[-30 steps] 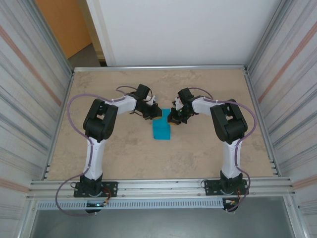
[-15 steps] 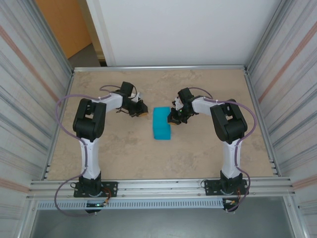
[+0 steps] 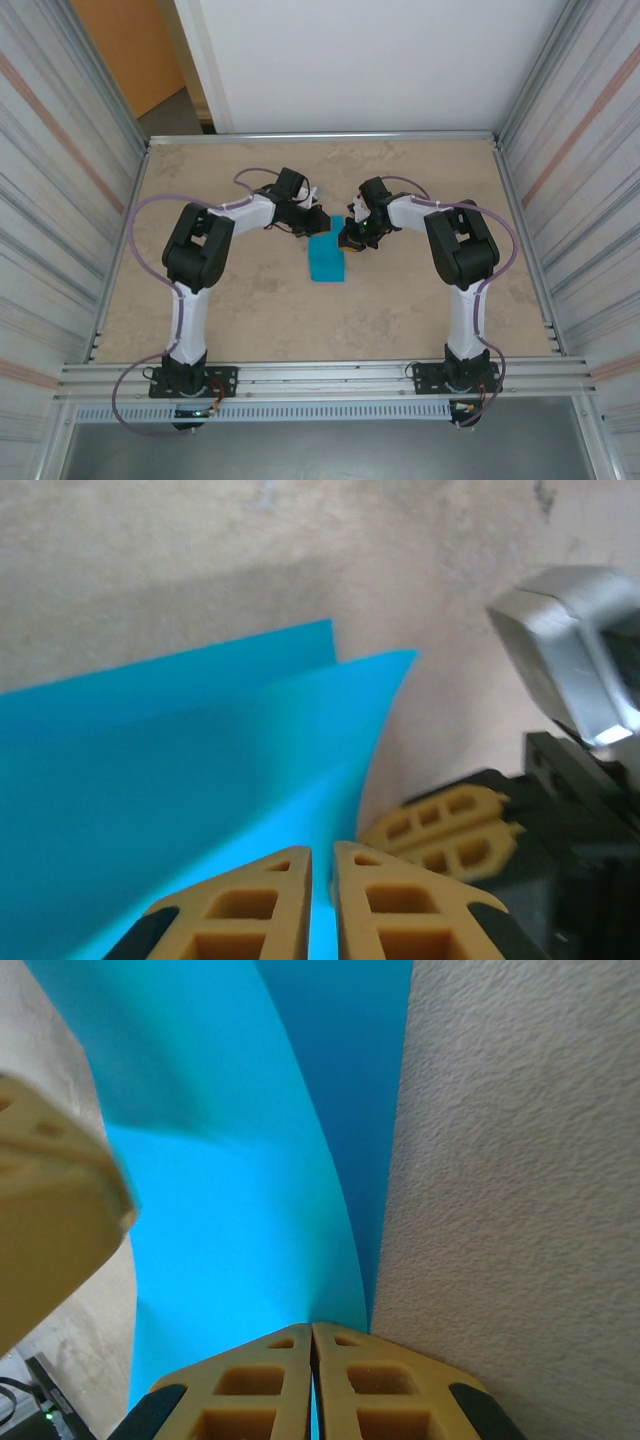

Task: Fold a paper plane with a square sheet of paper (pick it up from the middle)
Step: First fold the square sheet of paper in half at the center of the table.

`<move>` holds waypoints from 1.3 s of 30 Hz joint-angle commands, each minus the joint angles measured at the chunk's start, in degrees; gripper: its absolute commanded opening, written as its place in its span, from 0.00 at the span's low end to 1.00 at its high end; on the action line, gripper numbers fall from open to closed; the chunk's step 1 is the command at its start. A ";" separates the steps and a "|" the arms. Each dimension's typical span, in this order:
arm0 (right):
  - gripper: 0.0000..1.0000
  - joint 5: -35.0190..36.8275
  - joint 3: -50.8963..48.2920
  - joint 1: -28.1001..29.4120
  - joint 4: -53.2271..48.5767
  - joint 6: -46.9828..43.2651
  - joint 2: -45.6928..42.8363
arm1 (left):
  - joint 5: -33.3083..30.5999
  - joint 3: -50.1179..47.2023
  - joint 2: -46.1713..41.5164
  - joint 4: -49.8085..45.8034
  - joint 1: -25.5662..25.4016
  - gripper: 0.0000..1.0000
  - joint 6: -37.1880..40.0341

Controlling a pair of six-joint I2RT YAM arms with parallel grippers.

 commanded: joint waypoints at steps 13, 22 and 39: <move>0.11 15.39 -4.94 -1.18 -11.02 -1.78 7.09 | -5.13 6.20 7.52 -4.70 5.56 0.15 2.76; 0.11 15.70 -4.99 -1.31 -11.05 -1.42 7.22 | -8.52 10.62 8.33 -10.71 8.21 0.15 4.08; 0.11 15.26 -4.55 -0.31 -11.12 -0.75 6.51 | 0.70 -6.44 -12.38 -3.29 3.03 0.15 -2.51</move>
